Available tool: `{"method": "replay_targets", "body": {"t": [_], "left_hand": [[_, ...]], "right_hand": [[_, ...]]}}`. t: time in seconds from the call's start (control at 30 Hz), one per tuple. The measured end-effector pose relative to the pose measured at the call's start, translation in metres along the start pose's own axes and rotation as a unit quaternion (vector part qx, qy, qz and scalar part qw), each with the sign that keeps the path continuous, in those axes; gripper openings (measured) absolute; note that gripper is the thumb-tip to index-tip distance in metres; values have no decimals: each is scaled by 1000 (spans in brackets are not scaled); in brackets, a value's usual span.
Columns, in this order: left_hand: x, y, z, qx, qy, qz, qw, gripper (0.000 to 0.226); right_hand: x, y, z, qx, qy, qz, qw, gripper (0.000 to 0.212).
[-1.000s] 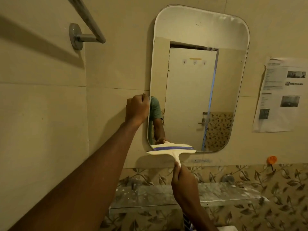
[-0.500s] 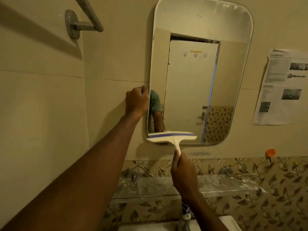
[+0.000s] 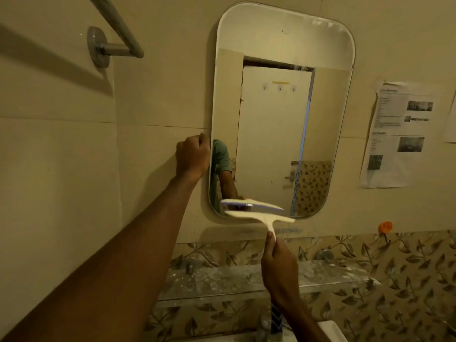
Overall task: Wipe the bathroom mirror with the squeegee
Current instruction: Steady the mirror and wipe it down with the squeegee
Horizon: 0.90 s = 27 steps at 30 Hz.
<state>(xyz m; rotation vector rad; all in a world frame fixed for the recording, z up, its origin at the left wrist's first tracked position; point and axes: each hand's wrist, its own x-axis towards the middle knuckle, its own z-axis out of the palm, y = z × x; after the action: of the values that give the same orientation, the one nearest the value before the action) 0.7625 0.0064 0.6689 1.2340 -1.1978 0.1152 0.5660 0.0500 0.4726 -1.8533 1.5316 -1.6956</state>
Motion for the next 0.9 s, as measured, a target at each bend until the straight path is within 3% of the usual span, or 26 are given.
{"method": "replay_targets", "body": {"t": [0.23,0.47,0.57,0.9], "left_hand": [[0,2,-1,11,2,5,1000,53],[-4,8,-1,32,11,3,999,50],[-3,7,-2,14,8,-6,1000,52],[18,3,-12,-59,-63,-77,993,44]], "right_hand": [[69,-13,-31,17,8,33,999,48],[211,-109,-93,-25,75,-89,993,49],[233,-136,-95,-17,75,-115,990,46],[128,-17,-92,-126,-26,-176,976,42]]}}
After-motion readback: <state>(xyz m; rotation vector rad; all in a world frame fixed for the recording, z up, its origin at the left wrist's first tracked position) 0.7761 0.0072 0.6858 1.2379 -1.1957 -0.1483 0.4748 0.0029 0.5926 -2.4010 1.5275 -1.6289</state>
